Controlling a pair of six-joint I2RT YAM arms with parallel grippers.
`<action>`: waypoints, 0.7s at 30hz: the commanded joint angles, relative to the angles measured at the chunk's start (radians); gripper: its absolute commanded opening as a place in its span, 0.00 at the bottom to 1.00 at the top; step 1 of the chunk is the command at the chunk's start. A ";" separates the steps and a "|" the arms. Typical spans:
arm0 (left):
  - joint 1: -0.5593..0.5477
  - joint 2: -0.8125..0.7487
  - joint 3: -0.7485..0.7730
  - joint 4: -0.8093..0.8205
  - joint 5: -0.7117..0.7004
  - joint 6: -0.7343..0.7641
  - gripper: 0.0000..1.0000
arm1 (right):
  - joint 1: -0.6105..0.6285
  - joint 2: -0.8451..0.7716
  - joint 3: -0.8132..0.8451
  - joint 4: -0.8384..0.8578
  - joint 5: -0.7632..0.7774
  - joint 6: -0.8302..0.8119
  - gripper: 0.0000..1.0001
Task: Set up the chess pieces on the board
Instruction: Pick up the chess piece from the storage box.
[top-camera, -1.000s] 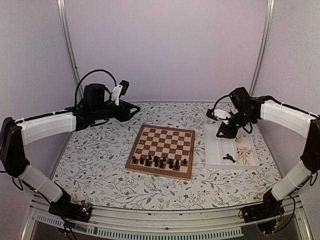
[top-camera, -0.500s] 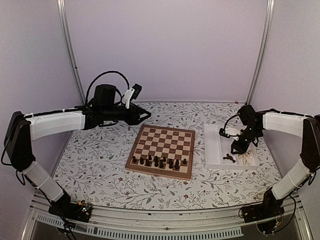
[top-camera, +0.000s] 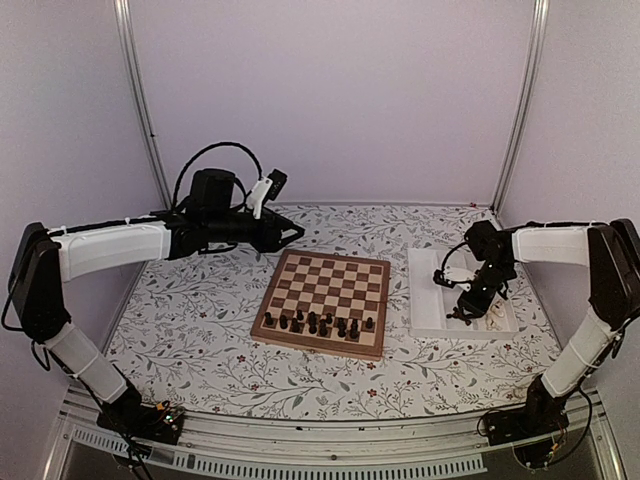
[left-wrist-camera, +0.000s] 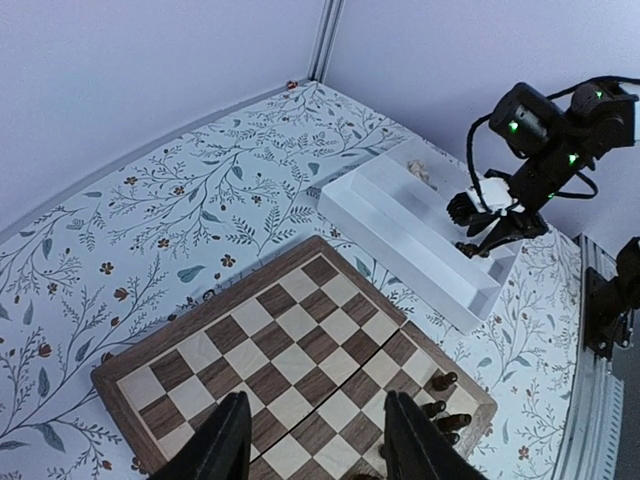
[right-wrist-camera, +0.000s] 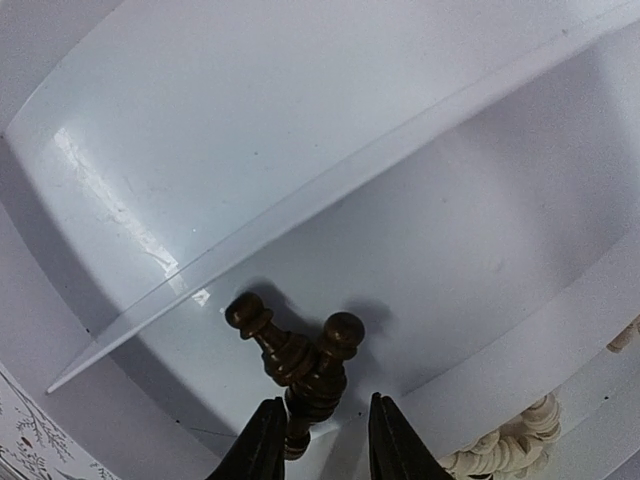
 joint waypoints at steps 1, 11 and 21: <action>-0.013 0.007 0.032 -0.016 0.004 0.016 0.48 | 0.019 0.034 -0.015 -0.027 0.021 0.036 0.31; -0.035 0.005 0.041 -0.019 -0.006 -0.003 0.48 | 0.036 0.080 -0.032 -0.034 0.034 0.067 0.19; -0.206 0.135 0.184 0.013 0.002 -0.120 0.49 | 0.034 -0.170 0.045 0.009 -0.156 0.056 0.08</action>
